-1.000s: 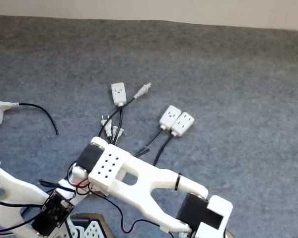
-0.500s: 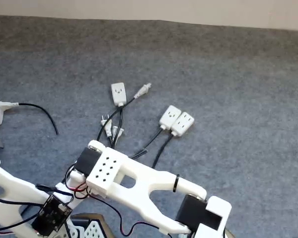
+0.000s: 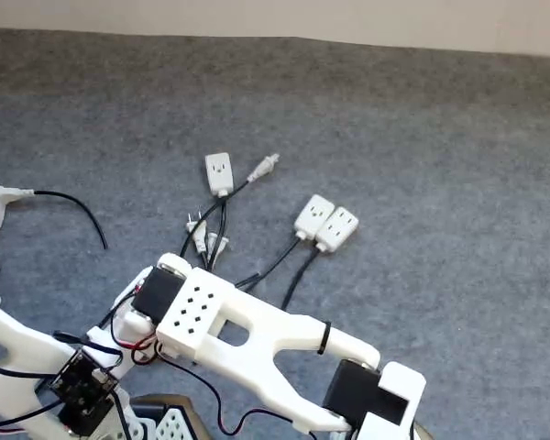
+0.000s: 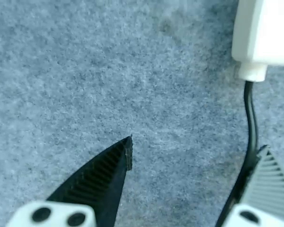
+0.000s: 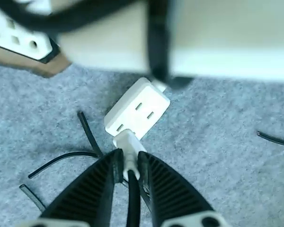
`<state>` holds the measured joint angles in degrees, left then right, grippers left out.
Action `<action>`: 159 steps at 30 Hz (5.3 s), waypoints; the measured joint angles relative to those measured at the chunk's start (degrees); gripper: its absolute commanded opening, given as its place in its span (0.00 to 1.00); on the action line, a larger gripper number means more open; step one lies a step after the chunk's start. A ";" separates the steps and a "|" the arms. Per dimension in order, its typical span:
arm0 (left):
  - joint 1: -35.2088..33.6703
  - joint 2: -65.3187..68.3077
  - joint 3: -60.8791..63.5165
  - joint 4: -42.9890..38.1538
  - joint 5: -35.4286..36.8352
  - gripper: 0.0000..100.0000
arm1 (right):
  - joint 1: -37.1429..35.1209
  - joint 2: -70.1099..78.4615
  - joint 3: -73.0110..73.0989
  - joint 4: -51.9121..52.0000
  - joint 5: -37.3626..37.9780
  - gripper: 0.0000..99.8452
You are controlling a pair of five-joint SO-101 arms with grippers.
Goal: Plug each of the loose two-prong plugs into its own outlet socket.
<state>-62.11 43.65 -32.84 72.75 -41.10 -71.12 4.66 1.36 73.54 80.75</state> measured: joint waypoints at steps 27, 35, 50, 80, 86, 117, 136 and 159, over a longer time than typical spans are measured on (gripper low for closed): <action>-0.09 0.09 0.00 0.00 -0.09 0.37 | -0.70 10.37 0.09 -0.53 0.09 0.01; -0.09 0.09 -2.90 3.34 -0.09 0.37 | -0.26 10.37 -1.32 -0.26 -7.56 0.19; 11.52 -1.05 -14.95 27.08 -0.09 0.37 | 10.02 10.37 -36.92 11.16 -31.91 0.43; 32.18 -74.46 64.26 24.97 -28.31 0.33 | 54.59 10.20 -13.45 12.66 -66.37 0.36; 32.53 -77.01 76.75 13.45 -29.10 0.36 | 57.49 7.56 9.05 -3.43 -65.41 0.36; 52.75 -77.63 102.24 -12.75 -29.27 0.01 | 57.93 -21.27 51.87 -28.66 -63.12 0.36; 28.92 -72.88 72.97 -6.77 -29.36 0.00 | 57.85 -21.27 54.68 -32.44 -63.12 0.36; 21.10 -7.74 14.07 -3.34 -6.51 0.25 | 57.85 -21.27 56.00 -35.60 -63.12 0.36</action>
<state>-41.01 35.91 -18.77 69.41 -47.60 -13.27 -16.62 57.36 37.93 17.63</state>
